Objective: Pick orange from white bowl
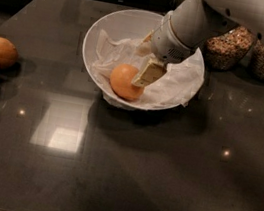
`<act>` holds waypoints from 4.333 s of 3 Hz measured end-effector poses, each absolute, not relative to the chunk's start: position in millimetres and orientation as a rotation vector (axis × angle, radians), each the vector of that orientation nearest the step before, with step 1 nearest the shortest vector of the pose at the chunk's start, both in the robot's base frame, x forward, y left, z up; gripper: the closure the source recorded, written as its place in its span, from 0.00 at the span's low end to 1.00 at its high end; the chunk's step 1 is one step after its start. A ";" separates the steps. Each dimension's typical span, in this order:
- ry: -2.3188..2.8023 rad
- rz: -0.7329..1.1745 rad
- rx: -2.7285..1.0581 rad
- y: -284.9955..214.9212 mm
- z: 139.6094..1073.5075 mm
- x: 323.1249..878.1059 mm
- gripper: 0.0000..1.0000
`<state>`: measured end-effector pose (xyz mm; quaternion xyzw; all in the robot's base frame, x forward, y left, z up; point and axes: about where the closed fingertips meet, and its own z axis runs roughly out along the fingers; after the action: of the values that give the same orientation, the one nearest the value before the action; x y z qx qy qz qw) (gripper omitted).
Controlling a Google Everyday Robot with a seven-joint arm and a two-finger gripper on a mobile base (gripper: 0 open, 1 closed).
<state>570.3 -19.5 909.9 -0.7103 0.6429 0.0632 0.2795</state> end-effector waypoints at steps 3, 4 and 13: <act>1.694 0.251 -1.977 -4.2 887.1 563.1 0.31; 1.679 0.272 -2.002 4.9 882.4 561.0 0.32; 1.608 0.257 -1.909 -2.2 921.4 565.3 0.74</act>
Offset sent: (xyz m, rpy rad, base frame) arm -0.0081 0.0149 -0.0283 0.0095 0.0709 0.0814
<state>565.3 -2.2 921.4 -0.7231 0.6090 0.0974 0.3111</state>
